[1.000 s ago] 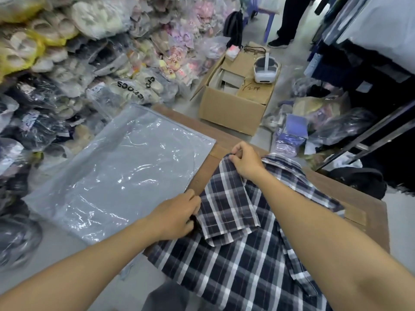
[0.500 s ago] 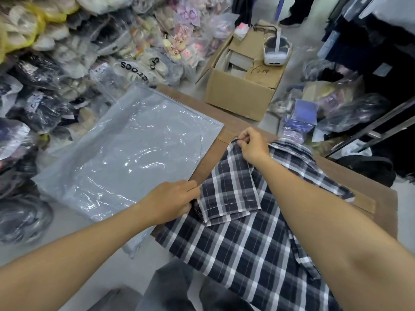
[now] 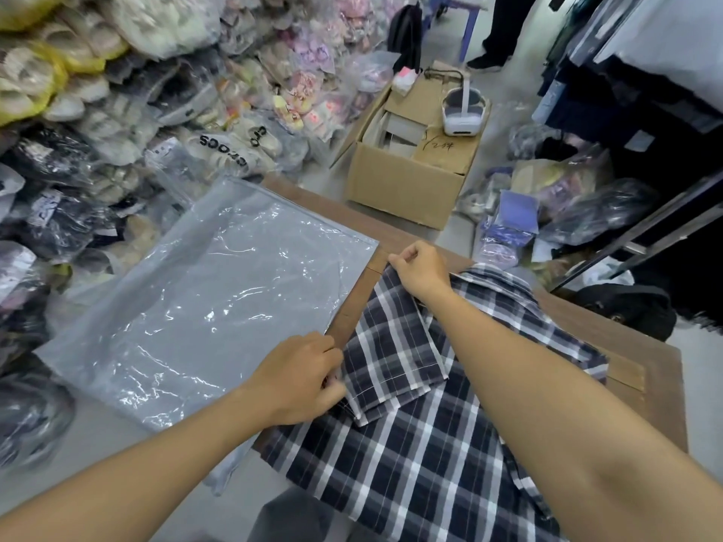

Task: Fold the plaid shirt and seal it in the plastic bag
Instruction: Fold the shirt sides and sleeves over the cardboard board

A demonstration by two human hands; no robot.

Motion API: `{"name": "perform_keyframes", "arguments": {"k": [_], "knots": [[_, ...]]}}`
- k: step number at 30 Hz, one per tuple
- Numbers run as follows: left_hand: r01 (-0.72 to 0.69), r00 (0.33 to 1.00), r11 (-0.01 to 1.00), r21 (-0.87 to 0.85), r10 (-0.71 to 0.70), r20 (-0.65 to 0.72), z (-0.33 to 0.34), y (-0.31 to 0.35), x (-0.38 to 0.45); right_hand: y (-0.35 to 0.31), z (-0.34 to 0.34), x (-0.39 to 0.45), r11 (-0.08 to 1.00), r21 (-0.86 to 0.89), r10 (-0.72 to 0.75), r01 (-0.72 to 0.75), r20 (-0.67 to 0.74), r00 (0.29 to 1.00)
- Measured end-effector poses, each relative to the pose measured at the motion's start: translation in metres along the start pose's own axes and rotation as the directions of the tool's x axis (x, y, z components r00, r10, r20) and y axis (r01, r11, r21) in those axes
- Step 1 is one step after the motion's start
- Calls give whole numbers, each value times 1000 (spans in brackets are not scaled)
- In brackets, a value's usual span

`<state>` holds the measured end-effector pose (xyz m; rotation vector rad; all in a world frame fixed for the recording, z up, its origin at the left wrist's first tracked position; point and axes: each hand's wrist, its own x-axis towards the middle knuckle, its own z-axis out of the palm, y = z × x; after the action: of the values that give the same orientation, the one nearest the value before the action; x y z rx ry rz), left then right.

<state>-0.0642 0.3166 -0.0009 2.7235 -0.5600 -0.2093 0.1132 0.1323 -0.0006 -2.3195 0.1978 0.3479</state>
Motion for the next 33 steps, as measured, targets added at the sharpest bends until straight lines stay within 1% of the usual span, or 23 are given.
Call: {"name": "perform_keyframes", "arguments": {"k": [2, 3, 4, 6, 7, 8, 9, 11, 14, 15, 16, 17, 19, 20, 21, 22, 25, 27, 30, 33], "knots": [[9, 996, 1000, -4, -10, -94, -3, 5, 6, 0, -11, -6, 992, -118, -42, 43, 10, 999], [-10, 992, 1000, 3, 10, -128, -3, 8, 10, 0, -17, -8, 981, -185, -41, 52, 65, 997], [-42, 989, 999, 11, 43, -142, -2, 11, 14, 0, -23, -10, 969, -240, -11, 49, 158, 987], [-120, 989, 991, 52, 124, -74, 3, 16, 21, 4, -32, -11, 954, -297, 81, 36, 372, 925], [-147, 989, 985, 85, 149, -18, 8, 17, 23, 7, -35, -11, 955, -295, 107, 36, 455, 884], [-154, 988, 981, 119, 150, 41, 13, 17, 24, 11, -37, -10, 961, -276, 113, 34, 500, 859], [-144, 986, 978, 150, 130, 102, 16, 18, 24, 16, -36, -8, 970, -242, 101, 29, 504, 858], [-134, 978, 975, 179, 101, 184, 24, 15, 21, 26, -33, -5, 983, -179, 57, 26, 441, 896], [-137, 970, 977, 165, 98, 222, 30, 11, 18, 37, -26, -9, 989, -141, -2, 52, 334, 943], [-131, 966, 979, 157, 91, 240, 30, 11, 18, 39, -27, -11, 987, -147, -17, 67, 315, 949], [-126, 962, 979, 161, 81, 263, 30, 11, 18, 39, -30, -14, 982, -173, -17, 78, 327, 945], [-123, 957, 977, 174, 71, 281, 30, 12, 18, 37, -35, -17, 971, -224, 4, 87, 376, 926], [-122, 957, 972, 200, 62, 284, 32, 15, 17, 32, -46, -25, 938, -339, 119, 78, 523, 844], [-114, 960, 975, 192, 58, 274, 33, 16, 17, 30, -51, -28, 923, -379, 177, 67, 574, 800], [-99, 964, 980, 171, 52, 261, 34, 17, 17, 29, -54, -32, 914, -400, 204, 71, 603, 771], [-81, 969, 987, 140, 45, 242, 34, 16, 17, 30, -55, -34, 910, -406, 207, 83, 620, 757], [-63, 978, 997, 51, 51, 203, 27, 11, 18, 39, -55, -36, 921, -379, 191, 88, 637, 747], [-73, 975, 997, 26, 66, 212, 23, 3, 19, 47, -58, -35, 936, -340, 171, 88, 661, 731], [-111, 962, 993, 32, 100, 252, 19, -5, 21, 55, -66, -36, 964, -265, 162, 21, 648, 745], [-119, 959, 992, 32, 107, 262, 18, -6, 22, 61, -69, -47, 962, -272, 203, -8, 699, 686]]}}
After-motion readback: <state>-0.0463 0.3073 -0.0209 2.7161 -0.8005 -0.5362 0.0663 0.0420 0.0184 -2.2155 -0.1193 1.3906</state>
